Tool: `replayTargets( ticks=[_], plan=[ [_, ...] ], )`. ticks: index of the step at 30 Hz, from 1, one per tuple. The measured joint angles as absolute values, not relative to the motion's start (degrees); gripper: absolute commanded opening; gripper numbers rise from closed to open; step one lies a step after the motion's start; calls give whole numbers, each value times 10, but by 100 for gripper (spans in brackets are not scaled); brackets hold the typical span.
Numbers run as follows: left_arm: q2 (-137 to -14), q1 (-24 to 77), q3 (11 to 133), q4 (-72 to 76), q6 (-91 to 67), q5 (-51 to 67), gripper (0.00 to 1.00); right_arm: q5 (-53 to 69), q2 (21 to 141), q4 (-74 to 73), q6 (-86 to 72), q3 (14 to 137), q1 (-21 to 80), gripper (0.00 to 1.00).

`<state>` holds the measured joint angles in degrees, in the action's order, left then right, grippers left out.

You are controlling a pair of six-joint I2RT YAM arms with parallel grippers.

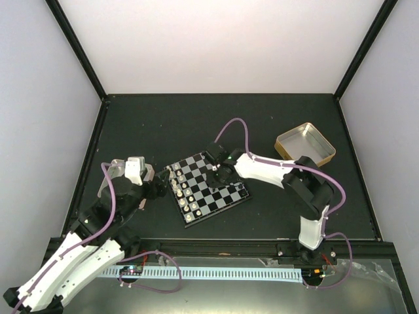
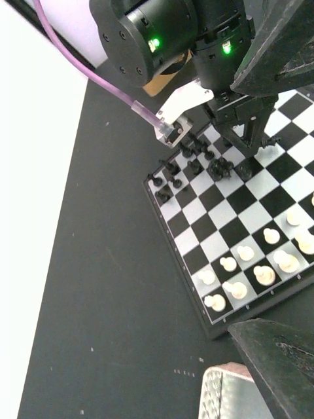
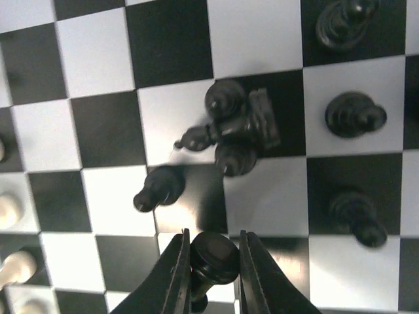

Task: Set up the chess pieces on the board
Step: Pick up the chess piece from the chessboard, then place the chess piece on the chessboard.

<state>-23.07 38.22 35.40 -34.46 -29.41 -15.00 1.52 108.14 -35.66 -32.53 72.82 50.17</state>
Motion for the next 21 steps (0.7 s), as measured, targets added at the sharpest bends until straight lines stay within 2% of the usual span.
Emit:
replayTargets(
  ticks=[4,12,21],
  plan=[
    [-229,382,334,-310,-292,-109,94,49,1029,-338,-347,694,501,6],
    [-257,383,252,-187,-297,17,83,152,898,-227,-465,599,491,7],
    [-309,407,195,-74,-302,55,76,236,847,-86,-643,525,486,7]
  ],
)
